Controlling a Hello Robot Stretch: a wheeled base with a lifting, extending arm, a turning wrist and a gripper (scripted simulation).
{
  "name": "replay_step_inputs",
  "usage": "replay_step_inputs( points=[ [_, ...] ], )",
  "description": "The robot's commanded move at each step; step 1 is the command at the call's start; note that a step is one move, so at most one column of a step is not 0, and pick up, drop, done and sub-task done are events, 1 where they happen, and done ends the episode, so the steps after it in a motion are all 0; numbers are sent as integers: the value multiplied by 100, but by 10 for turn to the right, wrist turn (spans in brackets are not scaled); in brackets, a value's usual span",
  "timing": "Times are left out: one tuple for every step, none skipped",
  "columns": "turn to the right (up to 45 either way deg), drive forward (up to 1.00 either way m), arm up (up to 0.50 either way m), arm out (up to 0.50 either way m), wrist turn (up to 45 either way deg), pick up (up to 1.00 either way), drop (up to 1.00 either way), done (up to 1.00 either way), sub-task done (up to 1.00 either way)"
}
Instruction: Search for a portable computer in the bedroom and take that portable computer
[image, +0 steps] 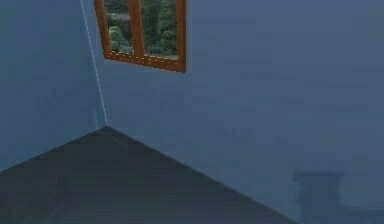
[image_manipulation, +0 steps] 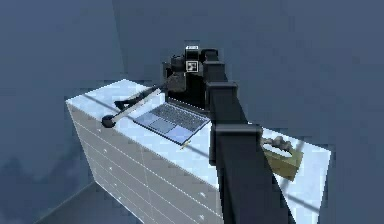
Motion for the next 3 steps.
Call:
replay_step_inputs(
  points=[
    [0,0,0,0,450,0,0,0,0],
    [0,0,0,0,390,0,0,0,0],
    [0,0,-28,0,0,0,0,0,0]
  ],
)
